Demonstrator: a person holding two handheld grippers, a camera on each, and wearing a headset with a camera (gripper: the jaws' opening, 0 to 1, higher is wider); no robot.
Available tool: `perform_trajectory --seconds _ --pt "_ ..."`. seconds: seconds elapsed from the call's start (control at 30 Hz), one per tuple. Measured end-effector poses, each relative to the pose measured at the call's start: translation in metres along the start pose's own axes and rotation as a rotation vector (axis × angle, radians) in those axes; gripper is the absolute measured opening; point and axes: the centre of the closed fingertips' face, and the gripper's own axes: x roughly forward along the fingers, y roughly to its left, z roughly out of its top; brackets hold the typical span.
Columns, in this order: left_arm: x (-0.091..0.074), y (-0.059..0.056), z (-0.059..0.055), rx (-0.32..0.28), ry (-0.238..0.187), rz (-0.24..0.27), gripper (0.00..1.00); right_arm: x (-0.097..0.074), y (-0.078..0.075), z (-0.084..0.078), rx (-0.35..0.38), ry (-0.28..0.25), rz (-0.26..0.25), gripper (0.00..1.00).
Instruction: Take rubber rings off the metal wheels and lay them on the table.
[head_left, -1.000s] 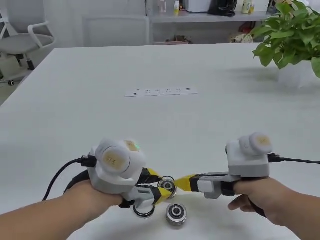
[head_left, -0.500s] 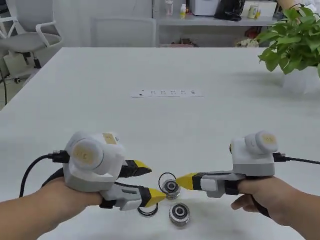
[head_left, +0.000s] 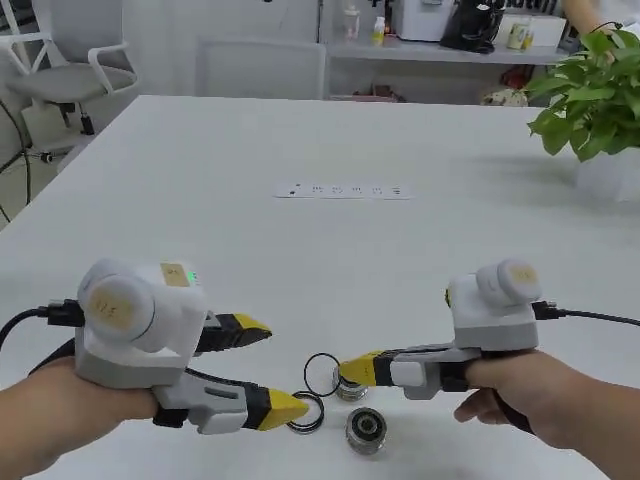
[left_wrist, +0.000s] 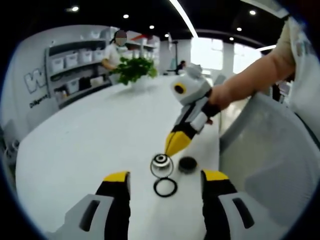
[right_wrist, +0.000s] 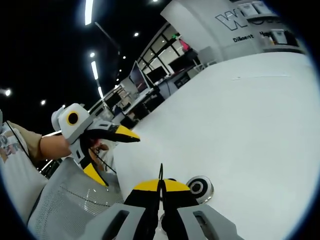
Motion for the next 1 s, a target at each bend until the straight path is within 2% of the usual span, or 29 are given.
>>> perform_trajectory --seconds 0.3,0.53,0.73,1.0 --pt "-0.015 0.001 -0.007 -0.023 -0.011 0.022 0.64 0.018 0.009 -0.011 -0.011 0.074 0.028 0.00" --pt "-0.023 0.003 -0.013 -0.046 -0.007 0.034 0.67 0.027 0.009 -0.022 -0.013 0.121 0.028 0.00" --pt "-0.024 0.003 -0.017 -0.057 -0.004 0.042 0.67 0.029 -0.001 -0.031 -0.022 0.159 -0.015 0.00" --pt "-0.024 0.003 -0.019 -0.066 -0.001 0.045 0.66 0.026 -0.010 -0.034 -0.022 0.159 -0.058 0.00"
